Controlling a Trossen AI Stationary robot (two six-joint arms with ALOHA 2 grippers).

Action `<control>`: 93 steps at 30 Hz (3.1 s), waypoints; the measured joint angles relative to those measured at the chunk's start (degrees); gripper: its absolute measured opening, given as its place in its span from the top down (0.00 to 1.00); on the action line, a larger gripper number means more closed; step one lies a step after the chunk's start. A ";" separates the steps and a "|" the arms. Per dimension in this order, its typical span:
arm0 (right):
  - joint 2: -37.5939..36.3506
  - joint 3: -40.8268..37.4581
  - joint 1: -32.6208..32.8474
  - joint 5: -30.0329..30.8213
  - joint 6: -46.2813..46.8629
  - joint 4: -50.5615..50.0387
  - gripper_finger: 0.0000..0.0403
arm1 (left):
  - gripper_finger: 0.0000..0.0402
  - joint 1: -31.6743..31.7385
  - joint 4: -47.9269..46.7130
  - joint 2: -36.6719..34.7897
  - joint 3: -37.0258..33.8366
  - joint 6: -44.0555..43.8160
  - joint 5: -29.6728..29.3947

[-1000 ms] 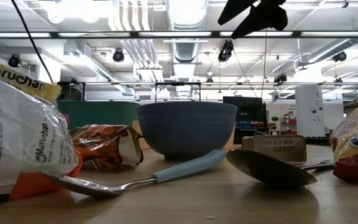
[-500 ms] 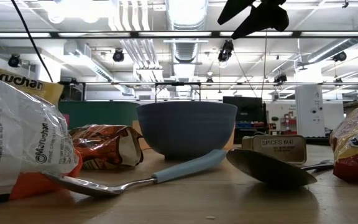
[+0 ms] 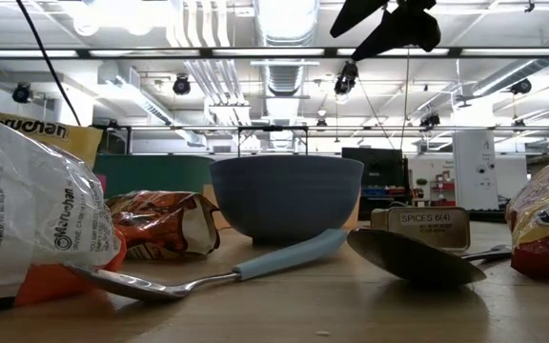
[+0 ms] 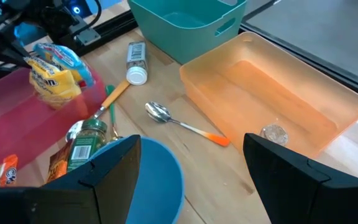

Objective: Pick & Place Food Item
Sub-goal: Put the yellow noodle pack into the pink bin

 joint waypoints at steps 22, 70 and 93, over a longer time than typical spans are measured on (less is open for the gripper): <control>-0.02 -2.31 0.00 -1.53 -0.25 3.62 0.30 | 0.72 1.50 -0.18 0.00 0.00 -4.95 2.32; 0.02 -2.97 0.00 -1.46 -0.24 4.89 0.30 | 0.23 3.44 -0.65 -2.36 0.55 -14.60 8.44; 0.02 -2.97 0.00 -1.53 -0.24 4.89 0.30 | 0.30 3.44 -5.63 -7.54 3.02 -12.46 6.95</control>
